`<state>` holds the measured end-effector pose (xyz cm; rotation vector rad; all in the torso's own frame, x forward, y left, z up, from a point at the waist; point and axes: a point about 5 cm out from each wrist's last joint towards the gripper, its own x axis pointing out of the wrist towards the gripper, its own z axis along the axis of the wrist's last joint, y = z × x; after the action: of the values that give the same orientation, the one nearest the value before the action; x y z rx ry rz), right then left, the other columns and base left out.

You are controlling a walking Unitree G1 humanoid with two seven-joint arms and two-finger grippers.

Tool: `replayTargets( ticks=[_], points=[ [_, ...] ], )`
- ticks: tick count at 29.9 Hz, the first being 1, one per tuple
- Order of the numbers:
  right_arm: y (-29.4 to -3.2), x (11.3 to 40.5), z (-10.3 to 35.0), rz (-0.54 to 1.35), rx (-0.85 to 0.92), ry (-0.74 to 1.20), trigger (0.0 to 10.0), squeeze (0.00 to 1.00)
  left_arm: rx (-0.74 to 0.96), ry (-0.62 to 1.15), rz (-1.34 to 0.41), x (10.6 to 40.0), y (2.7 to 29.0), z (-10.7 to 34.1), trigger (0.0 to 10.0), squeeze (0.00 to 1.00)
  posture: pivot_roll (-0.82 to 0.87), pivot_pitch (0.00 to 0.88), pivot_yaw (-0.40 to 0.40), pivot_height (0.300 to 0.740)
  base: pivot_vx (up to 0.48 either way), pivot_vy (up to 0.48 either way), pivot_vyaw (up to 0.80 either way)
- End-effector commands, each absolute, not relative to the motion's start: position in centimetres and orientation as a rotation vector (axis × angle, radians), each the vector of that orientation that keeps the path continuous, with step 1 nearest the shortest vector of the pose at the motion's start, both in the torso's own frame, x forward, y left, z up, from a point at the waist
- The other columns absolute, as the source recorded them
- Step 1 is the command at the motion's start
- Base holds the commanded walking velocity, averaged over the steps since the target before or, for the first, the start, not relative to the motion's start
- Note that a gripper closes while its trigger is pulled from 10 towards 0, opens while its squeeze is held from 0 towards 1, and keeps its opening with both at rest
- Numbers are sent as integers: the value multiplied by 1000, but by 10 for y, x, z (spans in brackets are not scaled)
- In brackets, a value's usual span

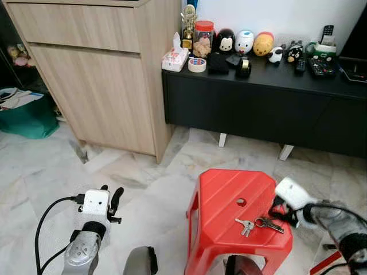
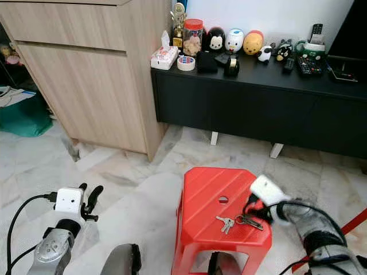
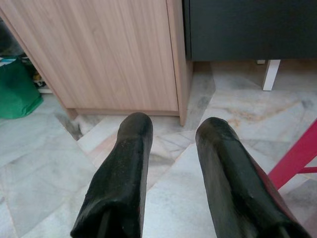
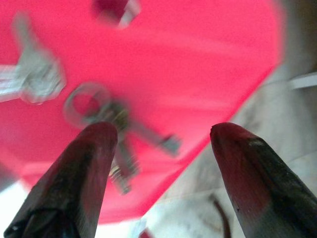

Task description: Hang keys on a hook

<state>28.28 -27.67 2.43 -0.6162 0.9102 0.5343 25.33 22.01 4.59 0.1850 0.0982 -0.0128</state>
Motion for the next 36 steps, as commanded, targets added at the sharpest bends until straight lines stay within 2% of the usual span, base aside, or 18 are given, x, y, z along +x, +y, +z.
replayTargets(
  ticks=[1, 12, 29, 31, 32, 33, 34, 36],
  points=[
    [-278, 281, 23, 550, -630, 924, 10000, 0, 195, 109, -20, 254, 220, 44, 10000, 0, 81, 0, -8, 599, 0, 0, 0],
    [-275, 270, 9, 573, -639, 999, 10000, 0, 202, 113, -12, 251, 226, 44, 10000, 0, 89, 0, -8, 599, 0, 0, 0],
    [-260, 271, -3, 422, -543, 953, 10000, 0, 213, 119, -11, 249, 229, 45, 10000, 0, 113, 21, 3, 599, 0, 0, 0],
    [-257, 271, -5, 415, -533, 954, 4235, 0, 214, 119, -10, 248, 230, 45, 10000, 0, 118, 26, 4, 599, 0, 0, 0],
    [-257, 270, -6, 410, -529, 955, 1882, 0, 215, 119, -10, 248, 230, 45, 10000, 0, 121, 26, 5, 599, 0, 0, 0],
    [-257, 270, -6, 410, -529, 955, 1882, 0, 215, 119, -10, 248, 230, 45, 10000, 0, 121, 26, 5, 599, 0, 0, 0],
    [-257, 270, -6, 407, -525, 958, 0, 0, 215, 119, -10, 248, 230, 46, 10000, 0, 122, 28, 6, 599, 0, 0, 0],
    [-256, 268, -9, 397, -507, 972, 0, 0, 216, 121, -10, 248, 231, 45, 10000, 0, 125, 31, 7, 599, 0, 0, 0]
  ],
)
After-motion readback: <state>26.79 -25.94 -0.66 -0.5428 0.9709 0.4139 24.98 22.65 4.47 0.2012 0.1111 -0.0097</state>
